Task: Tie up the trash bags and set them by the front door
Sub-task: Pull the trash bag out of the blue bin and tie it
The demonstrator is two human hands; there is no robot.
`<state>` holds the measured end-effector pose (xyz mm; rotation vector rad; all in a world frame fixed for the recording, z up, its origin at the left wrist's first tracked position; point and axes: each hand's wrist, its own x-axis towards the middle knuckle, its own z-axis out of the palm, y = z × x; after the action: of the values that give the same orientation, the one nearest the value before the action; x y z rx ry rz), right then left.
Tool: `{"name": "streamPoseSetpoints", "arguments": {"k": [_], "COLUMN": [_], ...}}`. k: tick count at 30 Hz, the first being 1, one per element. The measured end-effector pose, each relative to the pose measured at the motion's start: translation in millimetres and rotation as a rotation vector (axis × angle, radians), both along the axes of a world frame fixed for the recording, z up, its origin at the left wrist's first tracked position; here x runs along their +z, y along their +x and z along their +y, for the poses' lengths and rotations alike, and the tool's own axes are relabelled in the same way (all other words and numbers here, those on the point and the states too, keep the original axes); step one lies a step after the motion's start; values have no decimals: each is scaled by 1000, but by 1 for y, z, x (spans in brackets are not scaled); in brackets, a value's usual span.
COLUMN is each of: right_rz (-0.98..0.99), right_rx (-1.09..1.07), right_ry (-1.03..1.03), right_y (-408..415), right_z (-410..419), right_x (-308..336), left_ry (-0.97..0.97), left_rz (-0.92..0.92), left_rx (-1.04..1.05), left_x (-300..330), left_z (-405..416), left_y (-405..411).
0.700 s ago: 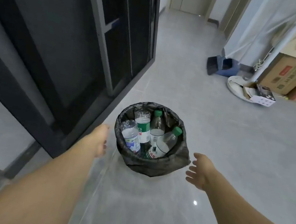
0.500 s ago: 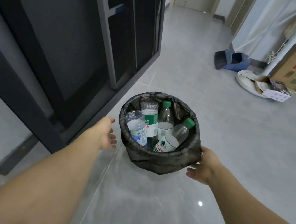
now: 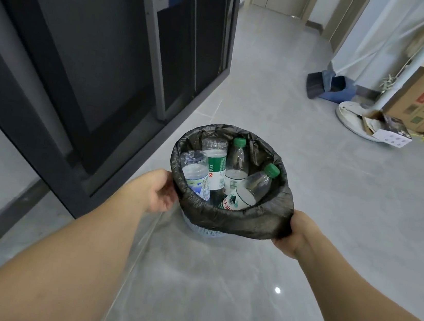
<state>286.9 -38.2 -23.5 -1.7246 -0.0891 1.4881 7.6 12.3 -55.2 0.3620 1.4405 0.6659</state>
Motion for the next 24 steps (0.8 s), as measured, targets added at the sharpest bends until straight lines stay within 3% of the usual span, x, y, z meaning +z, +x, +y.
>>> {"name": "streamPoseSetpoints", "arguments": {"k": [14,24], "right_rz": [-35,-47], "right_rx": [27,-45], "right_ry": [-70,162], "right_y": [1,-13], "right_z": [-17,9], "right_x": [49,71], "left_ry": [28,40], "left_rz": [32,89], "left_rx": [106,159], "left_x": [52,105], "left_z": [-21,-10], "left_y": [-8,3]}}
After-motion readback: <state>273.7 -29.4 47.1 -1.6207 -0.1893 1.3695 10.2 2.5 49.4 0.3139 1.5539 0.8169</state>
